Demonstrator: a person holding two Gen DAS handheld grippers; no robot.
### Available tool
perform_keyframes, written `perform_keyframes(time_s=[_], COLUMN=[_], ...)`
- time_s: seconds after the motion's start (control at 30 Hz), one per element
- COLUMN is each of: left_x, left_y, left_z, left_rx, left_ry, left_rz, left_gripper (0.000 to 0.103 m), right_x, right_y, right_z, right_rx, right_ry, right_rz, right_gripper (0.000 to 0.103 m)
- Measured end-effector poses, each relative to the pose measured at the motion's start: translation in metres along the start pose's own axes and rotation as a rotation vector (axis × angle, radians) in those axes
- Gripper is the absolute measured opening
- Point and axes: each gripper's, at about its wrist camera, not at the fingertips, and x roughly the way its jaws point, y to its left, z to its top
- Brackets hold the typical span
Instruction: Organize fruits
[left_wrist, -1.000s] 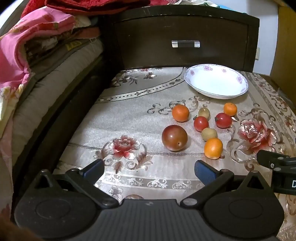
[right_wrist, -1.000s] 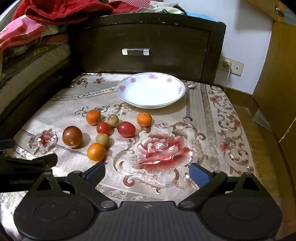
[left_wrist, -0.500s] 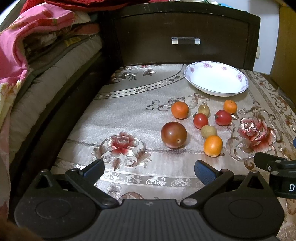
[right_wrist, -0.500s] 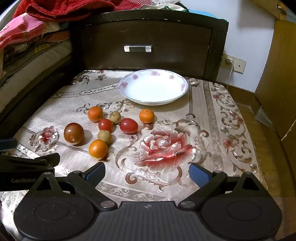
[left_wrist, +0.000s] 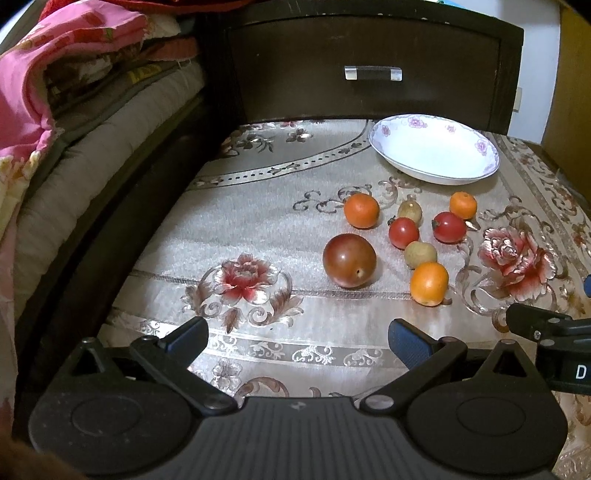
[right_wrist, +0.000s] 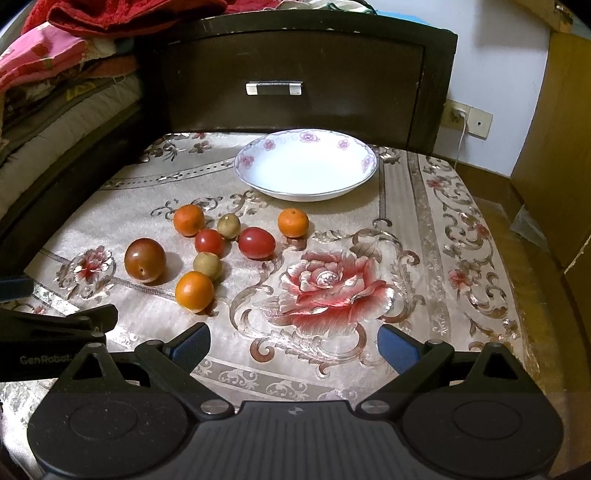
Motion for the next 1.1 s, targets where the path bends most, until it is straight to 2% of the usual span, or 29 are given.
perform_keyframes(time_s=[0.47,0.73,0.97,1.1], left_x=[0.010,0.013,0.012,0.015], left_y=[0.007,0.016,0.029,0.034], left_z=[0.005,0.009,0.014,0.016], left_rx=[-0.029,-0.043,-0.051,-0.072], left_ry=[0.027,0.021,0.002,0.011], left_rz=[0.003,0.031,0.066,0.062], left_gripper=[0.103,0.103,0.103,0.103], right_x=[0.019,0.031,0.045,0.058], right_y=[0.007,0.013,0.024,0.028], right_z=[0.008,0.020,0.028,0.031], right_rx=[-0.014,-0.035,-0.084,-0.094], right_ry=[0.038,0.049,0.071,0.105], right_rz=[0.063,0.136,0.202,0.241], right_gripper=[0.088,0.086,0.078,0.069])
